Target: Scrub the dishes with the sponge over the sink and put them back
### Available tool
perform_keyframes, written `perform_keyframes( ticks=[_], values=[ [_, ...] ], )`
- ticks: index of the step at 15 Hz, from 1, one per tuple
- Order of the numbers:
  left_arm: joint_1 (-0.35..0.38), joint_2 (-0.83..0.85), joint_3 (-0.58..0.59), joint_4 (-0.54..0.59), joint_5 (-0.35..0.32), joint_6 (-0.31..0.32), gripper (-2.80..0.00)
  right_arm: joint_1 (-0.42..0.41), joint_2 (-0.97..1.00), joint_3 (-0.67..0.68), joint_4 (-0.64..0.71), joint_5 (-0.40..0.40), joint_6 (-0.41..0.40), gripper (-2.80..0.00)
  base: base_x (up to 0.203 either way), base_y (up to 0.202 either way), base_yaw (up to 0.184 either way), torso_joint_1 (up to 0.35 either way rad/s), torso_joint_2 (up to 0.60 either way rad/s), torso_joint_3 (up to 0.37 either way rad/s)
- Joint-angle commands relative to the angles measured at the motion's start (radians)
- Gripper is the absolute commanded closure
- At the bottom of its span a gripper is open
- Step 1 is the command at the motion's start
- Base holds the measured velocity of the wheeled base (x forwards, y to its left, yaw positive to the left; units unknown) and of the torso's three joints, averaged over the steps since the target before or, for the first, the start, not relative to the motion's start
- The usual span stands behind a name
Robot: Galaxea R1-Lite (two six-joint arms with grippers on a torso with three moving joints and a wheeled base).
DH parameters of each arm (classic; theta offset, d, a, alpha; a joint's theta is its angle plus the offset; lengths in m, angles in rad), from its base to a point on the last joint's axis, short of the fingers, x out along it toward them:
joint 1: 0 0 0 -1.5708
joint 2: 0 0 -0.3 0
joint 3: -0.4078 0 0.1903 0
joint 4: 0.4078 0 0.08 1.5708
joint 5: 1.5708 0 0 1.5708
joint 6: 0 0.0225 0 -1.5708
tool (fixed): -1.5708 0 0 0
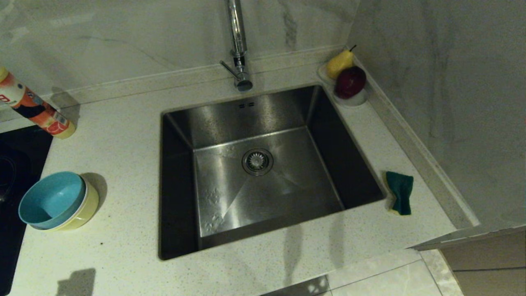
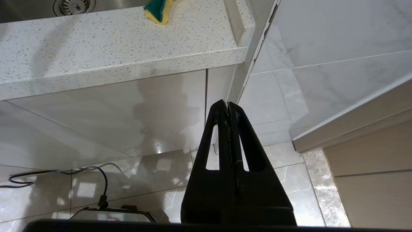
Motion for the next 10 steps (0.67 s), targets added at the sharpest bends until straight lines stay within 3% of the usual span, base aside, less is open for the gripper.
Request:
perform_keyframes(
  ticks=[1, 4, 5, 10],
  values=[
    [0.001, -0.043, 0.118, -0.03, -0.001, 0.037, 0.0, 0.0, 0.0, 0.0, 0.0, 0.0, 0.0, 0.0, 0.0, 0.0, 0.0, 0.0, 0.0, 0.0],
    [0.002, -0.043, 0.285, -0.322, -0.002, 0.118, 0.0, 0.0, 0.001, 0.0, 0.0, 0.0, 0.0, 0.0, 0.0, 0.0, 0.0, 0.0, 0.0, 0.0],
    [0.002, -0.042, 0.315, -0.362, -0.006, 0.134, 0.0, 0.0, 0.0, 0.0, -0.002, 0.0, 0.0, 0.0, 0.0, 0.0, 0.0, 0.0, 0.0, 0.0],
    [0.001, -0.043, 0.318, -0.382, -0.089, 0.115, 0.0, 0.0, 0.001, 0.0, 0.0, 0.0, 0.0, 0.0, 0.0, 0.0, 0.0, 0.0, 0.0, 0.0]
  ],
)
